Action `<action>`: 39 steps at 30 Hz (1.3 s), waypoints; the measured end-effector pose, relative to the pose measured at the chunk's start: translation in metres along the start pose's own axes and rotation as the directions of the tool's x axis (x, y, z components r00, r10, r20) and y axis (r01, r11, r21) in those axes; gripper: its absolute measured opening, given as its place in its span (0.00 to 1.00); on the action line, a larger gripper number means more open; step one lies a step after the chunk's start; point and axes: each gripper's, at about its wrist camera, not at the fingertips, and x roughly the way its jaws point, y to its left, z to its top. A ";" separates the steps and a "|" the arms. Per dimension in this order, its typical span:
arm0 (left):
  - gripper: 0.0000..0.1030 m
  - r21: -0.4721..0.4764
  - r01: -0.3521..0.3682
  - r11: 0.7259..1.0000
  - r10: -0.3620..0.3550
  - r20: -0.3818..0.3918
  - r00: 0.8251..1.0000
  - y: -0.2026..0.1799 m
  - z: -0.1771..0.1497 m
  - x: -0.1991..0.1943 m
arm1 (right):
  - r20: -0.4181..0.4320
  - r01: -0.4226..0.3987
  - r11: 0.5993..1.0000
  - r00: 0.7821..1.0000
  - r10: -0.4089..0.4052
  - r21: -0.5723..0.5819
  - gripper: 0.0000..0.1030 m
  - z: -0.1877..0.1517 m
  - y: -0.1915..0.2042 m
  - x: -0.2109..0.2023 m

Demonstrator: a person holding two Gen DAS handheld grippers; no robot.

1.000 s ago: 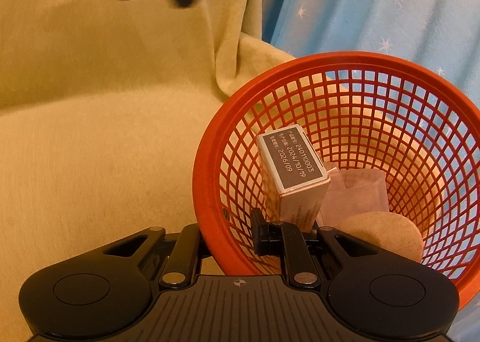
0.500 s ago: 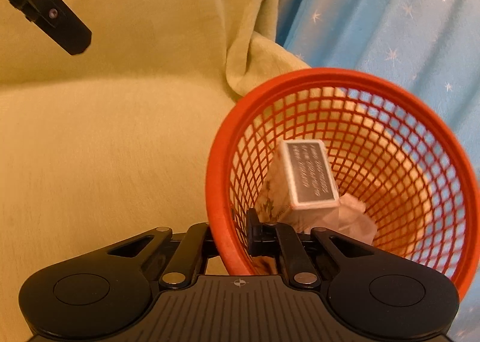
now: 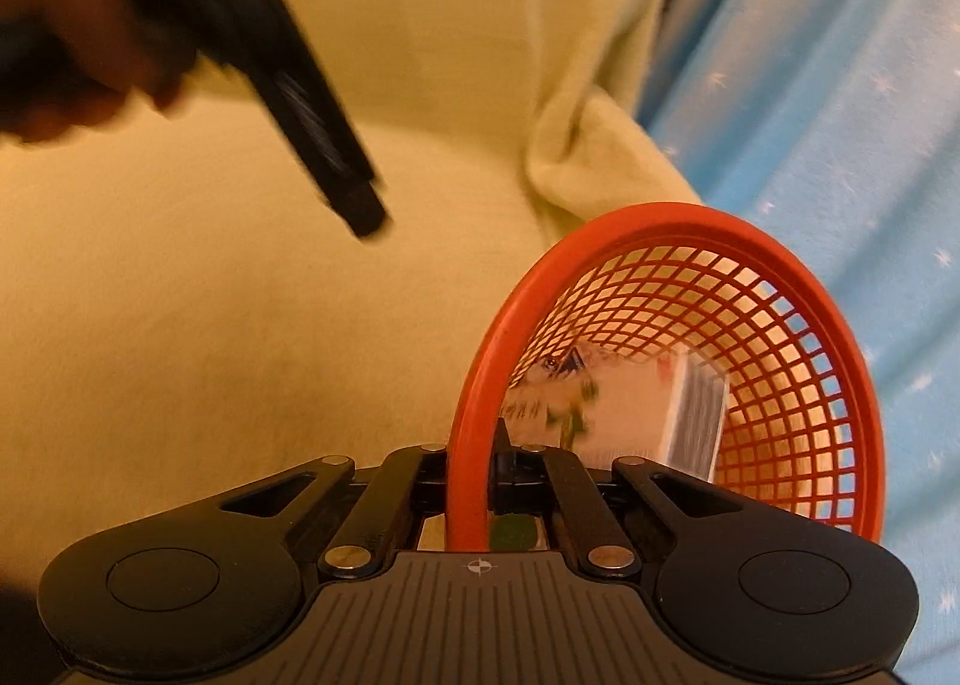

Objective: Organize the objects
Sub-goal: 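Lower the red basket with the right tool onto the wooden floor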

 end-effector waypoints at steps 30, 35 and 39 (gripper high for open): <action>0.66 -0.301 -0.144 0.942 0.053 -0.292 0.955 -0.141 -0.035 -0.060 | -0.370 -0.481 0.854 0.844 0.389 -0.197 0.04 -0.091 -0.089 -0.094; 0.72 -0.363 -0.200 0.910 0.092 -0.295 0.951 -0.186 -0.057 -0.073 | -0.344 -0.499 0.812 0.852 0.395 -0.302 0.04 -0.128 -0.104 -0.127; 0.77 -0.414 -0.227 0.882 0.097 -0.311 0.945 -0.206 -0.077 -0.073 | -0.361 -0.508 0.791 0.847 0.389 -0.341 0.04 -0.152 -0.106 -0.133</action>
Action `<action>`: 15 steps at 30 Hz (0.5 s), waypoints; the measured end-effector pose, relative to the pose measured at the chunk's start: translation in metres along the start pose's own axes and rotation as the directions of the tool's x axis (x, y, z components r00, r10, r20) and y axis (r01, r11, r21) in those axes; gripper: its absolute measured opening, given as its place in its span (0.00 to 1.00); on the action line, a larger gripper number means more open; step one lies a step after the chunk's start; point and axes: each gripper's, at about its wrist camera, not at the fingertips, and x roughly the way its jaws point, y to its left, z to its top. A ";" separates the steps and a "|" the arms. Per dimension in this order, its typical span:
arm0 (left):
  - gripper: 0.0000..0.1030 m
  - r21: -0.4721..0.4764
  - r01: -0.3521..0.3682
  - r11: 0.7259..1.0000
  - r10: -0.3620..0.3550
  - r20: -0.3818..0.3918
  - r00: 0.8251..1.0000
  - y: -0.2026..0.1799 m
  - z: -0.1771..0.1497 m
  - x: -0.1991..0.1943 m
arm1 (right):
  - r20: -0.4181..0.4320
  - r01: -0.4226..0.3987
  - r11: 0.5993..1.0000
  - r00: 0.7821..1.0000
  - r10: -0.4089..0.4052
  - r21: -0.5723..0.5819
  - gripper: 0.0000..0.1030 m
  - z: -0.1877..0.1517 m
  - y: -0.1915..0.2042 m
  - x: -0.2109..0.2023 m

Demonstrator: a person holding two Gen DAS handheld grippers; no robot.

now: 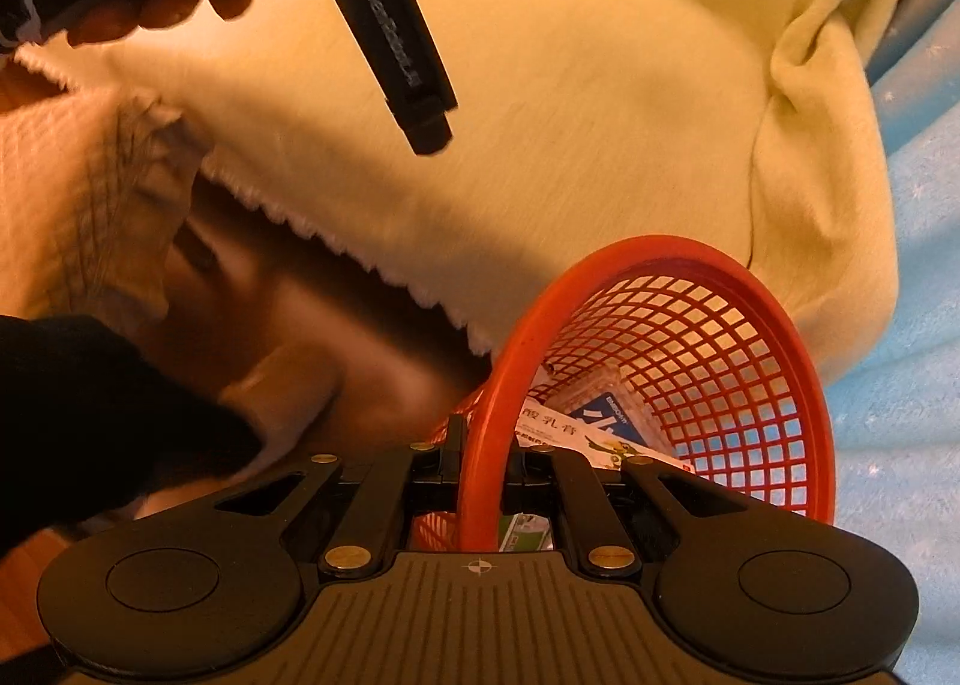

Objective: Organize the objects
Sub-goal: 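Lower the red basket with the right tool onto the wooden floor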

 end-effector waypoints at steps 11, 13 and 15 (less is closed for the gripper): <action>0.90 -0.003 -0.001 1.000 0.001 -0.068 0.998 0.004 -0.057 0.067 | -0.080 0.019 1.000 0.997 -0.018 0.006 0.04 -0.038 0.033 0.074; 0.94 0.008 -0.001 1.000 0.001 -0.071 0.997 0.006 -0.066 0.083 | -0.079 0.022 1.000 0.997 -0.021 0.009 0.04 -0.041 0.039 0.092; 0.95 0.019 -0.003 1.000 0.004 -0.072 0.997 0.010 -0.074 0.098 | -0.075 0.023 1.000 0.997 -0.023 -0.004 0.04 -0.044 0.045 0.112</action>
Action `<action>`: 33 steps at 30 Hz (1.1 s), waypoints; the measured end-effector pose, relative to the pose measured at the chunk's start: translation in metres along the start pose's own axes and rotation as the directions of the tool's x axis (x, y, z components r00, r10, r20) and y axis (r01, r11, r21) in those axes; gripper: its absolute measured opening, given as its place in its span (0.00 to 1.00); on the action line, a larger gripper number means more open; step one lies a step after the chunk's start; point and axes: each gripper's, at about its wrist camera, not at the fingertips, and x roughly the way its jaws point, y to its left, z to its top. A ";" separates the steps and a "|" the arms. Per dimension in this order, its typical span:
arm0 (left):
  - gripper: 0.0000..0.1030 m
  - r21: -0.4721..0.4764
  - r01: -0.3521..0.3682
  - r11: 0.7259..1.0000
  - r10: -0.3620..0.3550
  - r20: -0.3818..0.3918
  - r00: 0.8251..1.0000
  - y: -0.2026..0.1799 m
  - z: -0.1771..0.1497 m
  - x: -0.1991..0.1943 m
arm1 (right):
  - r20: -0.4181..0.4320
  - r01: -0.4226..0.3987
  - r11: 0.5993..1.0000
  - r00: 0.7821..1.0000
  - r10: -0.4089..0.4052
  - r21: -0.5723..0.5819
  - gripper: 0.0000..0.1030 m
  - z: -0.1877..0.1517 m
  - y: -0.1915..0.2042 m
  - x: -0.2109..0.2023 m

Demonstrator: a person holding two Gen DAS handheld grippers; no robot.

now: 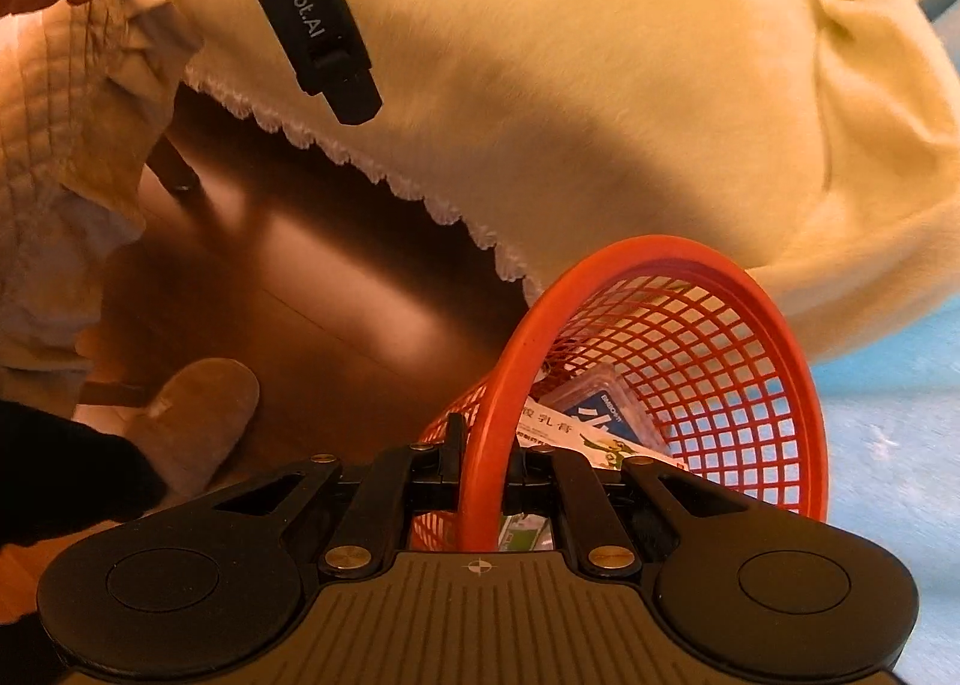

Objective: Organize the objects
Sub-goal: 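Lower the red basket with the right tool onto the wooden floor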

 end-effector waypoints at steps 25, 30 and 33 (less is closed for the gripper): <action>0.96 -0.065 -0.006 0.998 0.008 0.034 0.999 0.030 -0.048 0.179 | 0.079 0.091 0.991 0.993 -0.084 -0.095 0.07 -0.013 0.050 0.294; 0.96 -0.044 0.005 0.999 -0.005 0.015 1.000 0.018 -0.050 0.185 | 0.046 0.035 0.998 0.998 -0.033 -0.043 0.10 -0.019 0.053 0.296; 0.96 -0.038 0.010 0.999 -0.010 0.006 1.000 0.015 -0.047 0.185 | 0.018 0.039 0.999 0.999 -0.039 0.012 0.47 -0.023 0.051 0.295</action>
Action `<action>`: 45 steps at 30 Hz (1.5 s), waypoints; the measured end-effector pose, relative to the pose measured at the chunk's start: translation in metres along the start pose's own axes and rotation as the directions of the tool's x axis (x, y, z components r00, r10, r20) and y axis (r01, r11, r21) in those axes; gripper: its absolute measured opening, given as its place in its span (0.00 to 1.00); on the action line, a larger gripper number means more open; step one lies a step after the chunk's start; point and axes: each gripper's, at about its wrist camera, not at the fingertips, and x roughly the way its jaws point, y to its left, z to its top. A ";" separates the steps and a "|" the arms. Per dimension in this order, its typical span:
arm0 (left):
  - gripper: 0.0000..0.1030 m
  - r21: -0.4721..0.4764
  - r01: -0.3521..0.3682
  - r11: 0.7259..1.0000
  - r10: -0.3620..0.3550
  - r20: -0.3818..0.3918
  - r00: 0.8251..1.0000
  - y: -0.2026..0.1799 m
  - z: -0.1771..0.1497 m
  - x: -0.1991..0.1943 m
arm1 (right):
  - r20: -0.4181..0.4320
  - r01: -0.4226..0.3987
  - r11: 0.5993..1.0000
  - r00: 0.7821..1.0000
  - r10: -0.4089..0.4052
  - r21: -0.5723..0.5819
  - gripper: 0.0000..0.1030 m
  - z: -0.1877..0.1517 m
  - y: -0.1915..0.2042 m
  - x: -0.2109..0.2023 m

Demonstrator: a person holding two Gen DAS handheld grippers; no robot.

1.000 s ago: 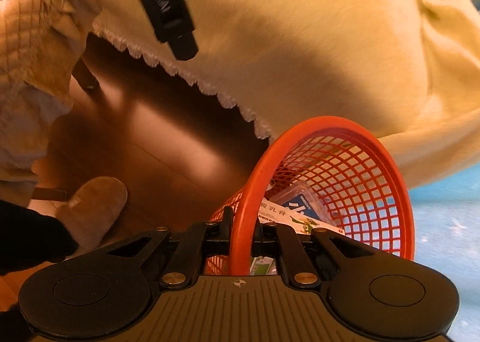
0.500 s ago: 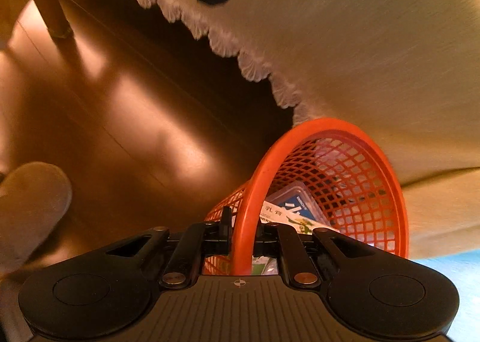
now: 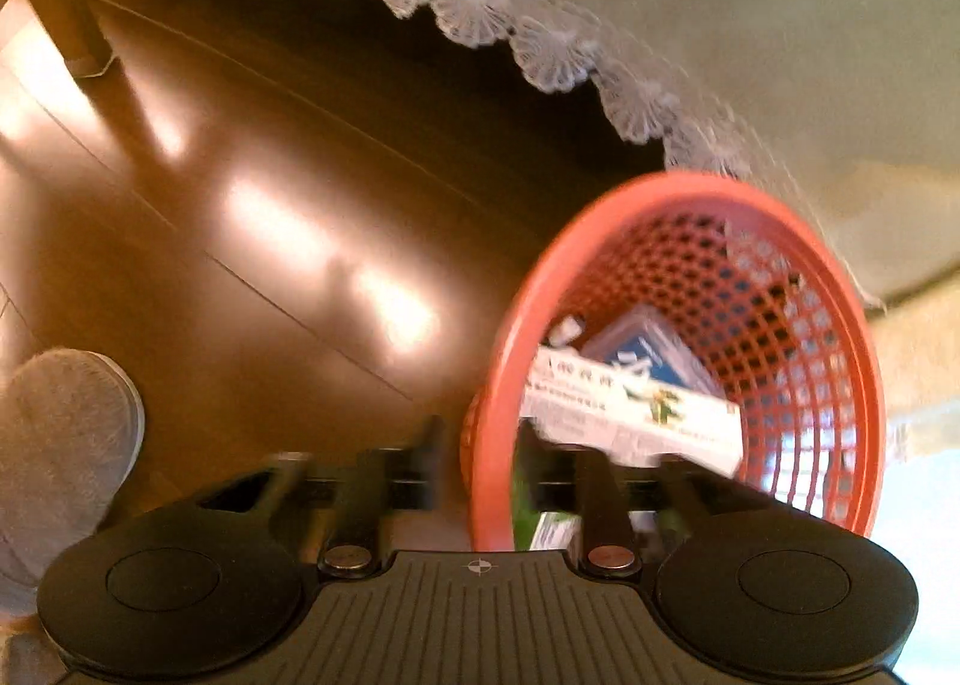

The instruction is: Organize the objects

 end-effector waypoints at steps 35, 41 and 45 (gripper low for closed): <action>0.99 0.099 -0.027 0.995 0.025 0.027 0.999 -0.059 0.060 -0.273 | -0.023 0.008 0.374 0.999 0.037 0.927 0.59 0.035 -0.129 -0.382; 0.99 0.104 -0.038 0.994 0.031 0.066 0.997 -0.065 0.078 -0.342 | -0.004 0.004 0.327 1.000 -0.002 0.945 0.59 0.049 -0.147 -0.448; 0.99 0.103 -0.048 0.994 0.038 0.090 0.995 -0.067 0.088 -0.378 | -0.003 0.013 0.311 0.999 -0.032 0.950 0.59 0.057 -0.155 -0.481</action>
